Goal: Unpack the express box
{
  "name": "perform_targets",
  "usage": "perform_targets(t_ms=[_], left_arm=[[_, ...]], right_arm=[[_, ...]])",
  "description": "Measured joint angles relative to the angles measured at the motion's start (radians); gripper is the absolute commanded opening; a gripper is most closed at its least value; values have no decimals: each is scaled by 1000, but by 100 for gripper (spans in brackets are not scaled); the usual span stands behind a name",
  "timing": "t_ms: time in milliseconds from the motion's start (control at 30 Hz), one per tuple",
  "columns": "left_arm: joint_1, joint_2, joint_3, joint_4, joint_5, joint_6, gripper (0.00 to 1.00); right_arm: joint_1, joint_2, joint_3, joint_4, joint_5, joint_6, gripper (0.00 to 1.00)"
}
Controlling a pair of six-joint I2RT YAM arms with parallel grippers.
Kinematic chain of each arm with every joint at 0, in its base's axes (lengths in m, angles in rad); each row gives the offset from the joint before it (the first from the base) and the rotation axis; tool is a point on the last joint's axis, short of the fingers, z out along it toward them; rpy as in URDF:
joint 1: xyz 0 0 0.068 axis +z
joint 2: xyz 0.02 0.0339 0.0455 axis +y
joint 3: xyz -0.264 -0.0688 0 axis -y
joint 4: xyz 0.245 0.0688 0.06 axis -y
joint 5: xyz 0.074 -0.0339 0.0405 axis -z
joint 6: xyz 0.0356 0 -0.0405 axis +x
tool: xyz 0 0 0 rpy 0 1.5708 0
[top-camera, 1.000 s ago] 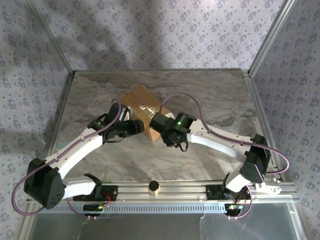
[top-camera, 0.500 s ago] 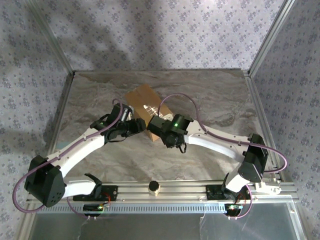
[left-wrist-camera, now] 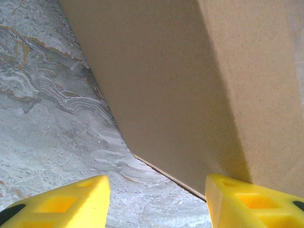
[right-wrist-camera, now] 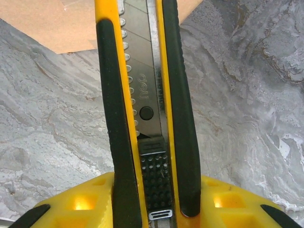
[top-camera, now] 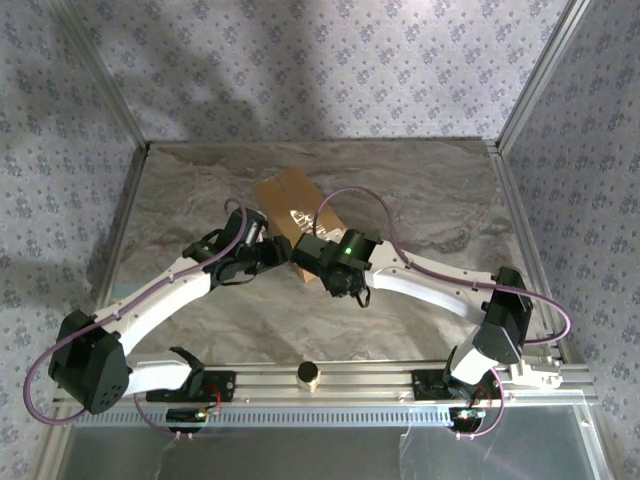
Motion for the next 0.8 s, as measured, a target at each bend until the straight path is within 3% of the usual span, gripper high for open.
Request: perform_targets(t_ms=[567, 800], left_arm=[[-52, 0, 0, 14, -87, -45, 56], [-73, -2, -5, 21, -92, -45, 56]], right_arm=[[-42, -16, 1, -4, -122, 7, 0], [-55, -35, 1, -34, -117, -22, 0]])
